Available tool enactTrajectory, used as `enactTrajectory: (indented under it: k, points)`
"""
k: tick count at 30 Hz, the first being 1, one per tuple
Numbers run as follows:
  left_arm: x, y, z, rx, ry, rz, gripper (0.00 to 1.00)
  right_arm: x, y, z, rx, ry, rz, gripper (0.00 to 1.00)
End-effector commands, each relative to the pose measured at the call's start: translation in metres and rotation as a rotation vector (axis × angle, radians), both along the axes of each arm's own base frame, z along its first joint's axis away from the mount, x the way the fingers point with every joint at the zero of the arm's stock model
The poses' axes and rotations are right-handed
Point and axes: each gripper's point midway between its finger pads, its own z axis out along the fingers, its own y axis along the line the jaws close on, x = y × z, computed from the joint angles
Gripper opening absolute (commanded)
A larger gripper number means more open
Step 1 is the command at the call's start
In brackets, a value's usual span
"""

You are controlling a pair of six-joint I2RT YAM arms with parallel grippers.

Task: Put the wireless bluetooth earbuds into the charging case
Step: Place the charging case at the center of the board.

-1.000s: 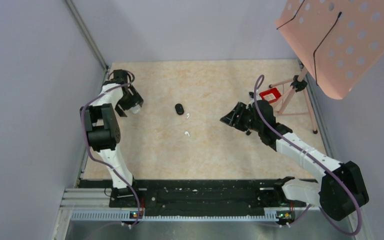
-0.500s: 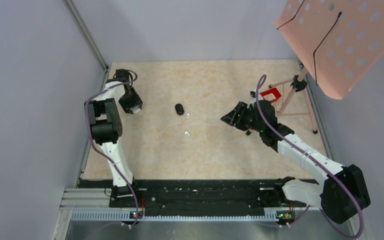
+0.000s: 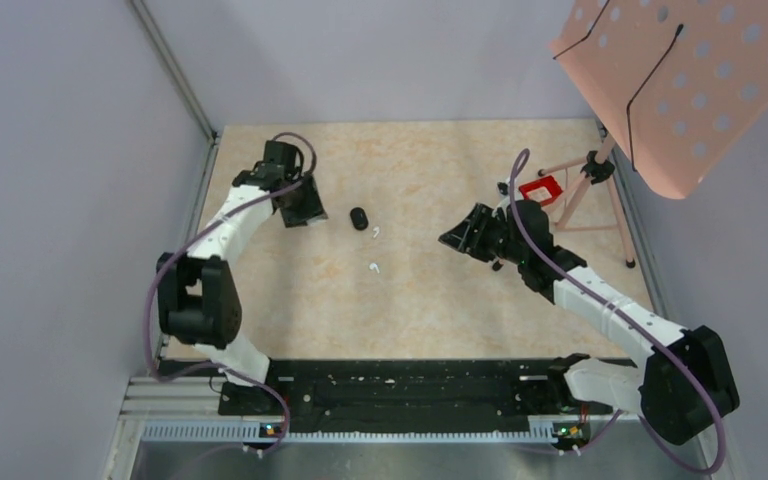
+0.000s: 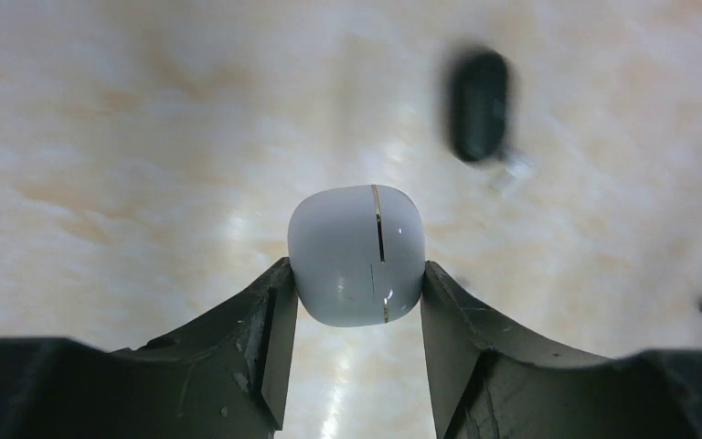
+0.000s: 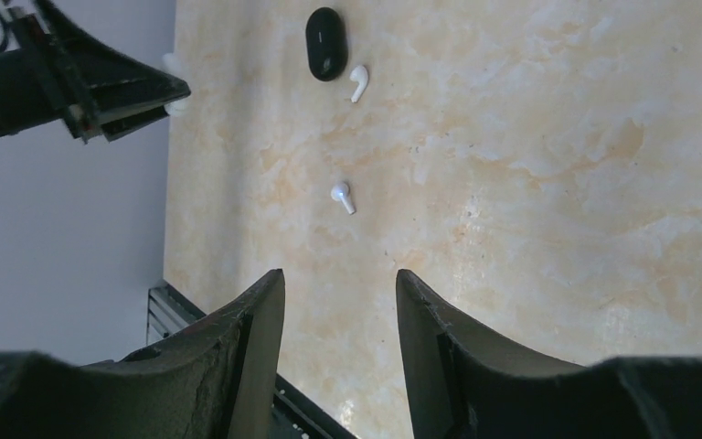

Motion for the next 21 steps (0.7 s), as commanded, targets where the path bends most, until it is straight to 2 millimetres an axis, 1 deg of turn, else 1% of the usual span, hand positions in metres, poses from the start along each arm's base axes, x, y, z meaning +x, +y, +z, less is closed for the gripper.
enactTrajectory:
  k: [1, 3, 4, 5, 7, 9, 10, 12, 14, 16, 19, 21]
  points:
    - [-0.037, -0.082, 0.065, -0.213, -0.173, -0.247, 0.43, 0.005, 0.015, 0.012, 0.055, -0.046, 0.077, 0.47]
    - [-0.058, -0.114, 0.074, -0.32, -0.192, -0.34, 0.42, 0.003, 0.023, 0.009, 0.076, -0.029, 0.117, 0.47]
    - [-0.068, -0.128, 0.076, -0.365, -0.196, -0.385, 0.42, 0.004, 0.025, 0.005, 0.083, -0.015, 0.122, 0.47]
    - [-0.081, -0.14, 0.072, -0.389, -0.187, -0.419, 0.42, 0.005, 0.026, 0.001, 0.089, -0.003, 0.122, 0.46]
    - [-0.101, -0.159, 0.064, -0.392, -0.175, -0.477, 0.42, 0.006, 0.027, 0.0, 0.099, -0.002, 0.116, 0.46]
    - [-0.116, -0.174, 0.056, -0.405, -0.166, -0.518, 0.41, 0.008, 0.028, 0.0, 0.099, -0.001, 0.114, 0.46]
    - [-0.124, -0.181, 0.055, -0.439, -0.165, -0.537, 0.4, 0.008, 0.028, 0.0, 0.097, -0.002, 0.116, 0.46]
    - [-0.135, -0.195, 0.063, -0.543, -0.189, -0.575, 0.4, 0.006, 0.03, 0.001, 0.103, -0.002, 0.132, 0.46]
    - [-0.143, -0.206, 0.08, -0.658, -0.232, -0.598, 0.4, 0.002, 0.035, 0.005, 0.131, -0.011, 0.167, 0.46]
    - [-0.15, -0.215, 0.096, -0.752, -0.265, -0.642, 0.39, -0.005, 0.045, 0.014, 0.195, -0.03, 0.237, 0.47]
    - [-0.156, -0.222, 0.107, -0.805, -0.247, -0.691, 0.36, -0.019, 0.06, 0.03, 0.301, -0.064, 0.358, 0.47]
    - [-0.158, -0.223, 0.112, -0.823, -0.263, -0.71, 0.36, -0.024, 0.063, 0.036, 0.33, -0.082, 0.385, 0.48]
